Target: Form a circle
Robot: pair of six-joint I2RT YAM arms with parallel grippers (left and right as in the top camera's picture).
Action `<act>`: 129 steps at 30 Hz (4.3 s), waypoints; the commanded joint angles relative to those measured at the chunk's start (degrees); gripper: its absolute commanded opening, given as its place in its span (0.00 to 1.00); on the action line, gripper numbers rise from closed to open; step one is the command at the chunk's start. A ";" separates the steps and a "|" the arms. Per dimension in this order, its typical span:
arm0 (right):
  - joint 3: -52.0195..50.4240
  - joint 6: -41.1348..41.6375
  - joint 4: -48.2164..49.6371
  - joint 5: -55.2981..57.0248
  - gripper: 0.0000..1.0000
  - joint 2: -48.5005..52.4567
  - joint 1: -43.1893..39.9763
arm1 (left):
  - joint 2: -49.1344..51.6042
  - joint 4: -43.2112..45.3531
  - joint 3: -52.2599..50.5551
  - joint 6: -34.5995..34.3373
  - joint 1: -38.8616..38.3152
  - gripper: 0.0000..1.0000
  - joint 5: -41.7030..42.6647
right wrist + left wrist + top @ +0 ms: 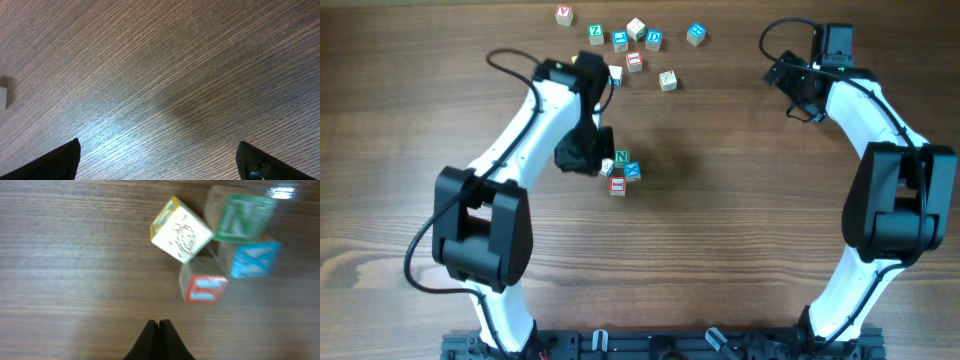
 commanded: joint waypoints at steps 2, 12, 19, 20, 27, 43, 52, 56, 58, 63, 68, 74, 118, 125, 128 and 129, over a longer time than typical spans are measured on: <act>-0.22 -0.74 0.11 0.57 1.00 0.98 0.09 | -0.07 4.76 -3.10 -3.30 1.70 0.04 -3.72; -0.22 -0.74 0.11 0.55 1.00 0.98 0.09 | -0.07 10.21 -6.19 -3.30 1.88 0.06 -3.96; -0.22 -0.74 0.13 0.55 1.00 0.98 0.09 | -0.07 14.38 -9.60 -5.25 1.88 0.06 -3.96; -0.22 -0.74 0.11 0.55 1.00 0.98 0.09 | -0.07 15.10 -10.10 -5.25 1.88 0.07 -3.98; -0.22 -0.74 0.11 0.55 1.00 0.98 0.09 | -0.07 18.60 -10.58 -5.29 1.88 0.08 -3.96; -0.22 -0.74 0.11 0.55 1.00 0.98 0.09 | -0.07 20.94 -10.58 -6.75 1.90 0.08 -4.00; -0.22 -0.72 0.13 0.55 1.00 0.98 0.09 | -0.13 18.93 -9.44 -6.73 3.17 0.07 -8.46; -0.22 -0.76 0.11 0.55 1.00 0.98 0.09 | -2.12 11.54 -6.75 -6.05 2.78 0.06 -6.25; -0.22 -0.74 0.11 0.55 1.00 0.98 0.09 | -3.30 8.81 -6.75 -6.08 2.21 0.04 -4.81; -0.22 -0.74 0.11 0.55 1.00 0.98 0.09 | -3.69 8.83 -6.82 -6.60 -1.55 0.05 -3.54; -0.22 -0.76 0.11 0.57 1.00 0.98 0.09 | -3.67 10.29 -6.88 -13.62 -6.25 0.05 -11.78; -0.22 -0.74 0.11 0.55 1.00 0.98 0.09 | -3.67 9.14 -8.52 -18.36 -7.02 0.06 -14.32; -0.22 -0.76 0.11 0.57 1.00 0.98 0.09 | -4.55 15.43 -14.14 -16.35 -8.83 0.04 -8.24; -0.22 -0.74 0.13 0.55 1.00 0.98 0.09 | -9.07 3.96 11.47 -11.69 -3.15 0.04 -18.73; -0.22 -0.74 0.11 0.57 1.00 0.98 0.09 | -7.56 6.40 23.04 -7.02 -1.33 0.04 -17.81; -0.22 -0.74 0.11 0.57 1.00 0.98 0.09 | -7.15 9.44 24.35 -5.55 -1.25 0.04 -16.63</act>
